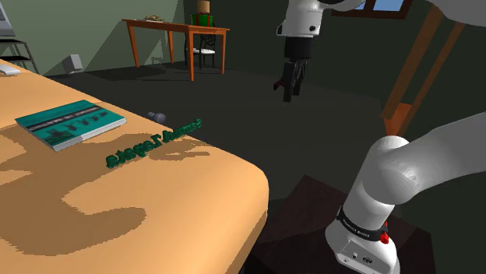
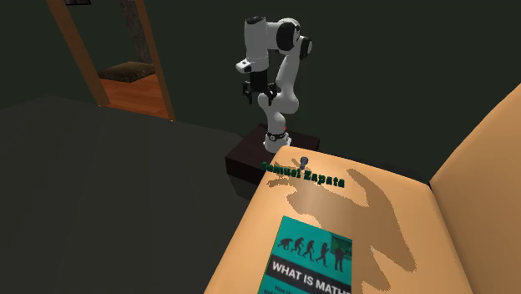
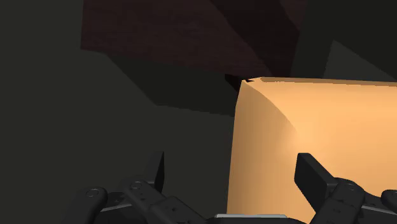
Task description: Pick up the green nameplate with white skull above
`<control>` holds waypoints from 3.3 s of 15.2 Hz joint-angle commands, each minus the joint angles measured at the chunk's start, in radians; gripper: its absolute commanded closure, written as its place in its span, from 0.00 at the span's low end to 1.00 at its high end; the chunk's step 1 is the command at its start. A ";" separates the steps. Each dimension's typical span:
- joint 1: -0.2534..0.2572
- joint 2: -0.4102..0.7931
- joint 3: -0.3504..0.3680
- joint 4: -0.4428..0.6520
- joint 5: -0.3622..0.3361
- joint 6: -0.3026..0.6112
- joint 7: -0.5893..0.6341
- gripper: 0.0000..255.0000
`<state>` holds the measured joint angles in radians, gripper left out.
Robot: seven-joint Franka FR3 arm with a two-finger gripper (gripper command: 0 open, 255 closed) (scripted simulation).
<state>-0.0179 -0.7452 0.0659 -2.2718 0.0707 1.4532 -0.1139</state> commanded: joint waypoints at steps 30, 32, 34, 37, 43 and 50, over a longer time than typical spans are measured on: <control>0.161 1.004 0.383 0.923 -0.146 0.156 0.569 0.00; 0.177 1.039 0.383 0.956 -0.162 0.158 0.582 0.00; 0.172 1.031 0.382 0.918 -0.159 0.188 0.580 0.00; 0.167 1.022 0.381 0.865 -0.155 0.233 0.578 0.00; 0.165 1.021 0.381 0.839 -0.154 0.257 0.579 1.00; 0.164 1.019 0.380 0.839 -0.153 0.256 0.577 1.00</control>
<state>0.1465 0.2743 0.4463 -1.4333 -0.0833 1.7100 0.4642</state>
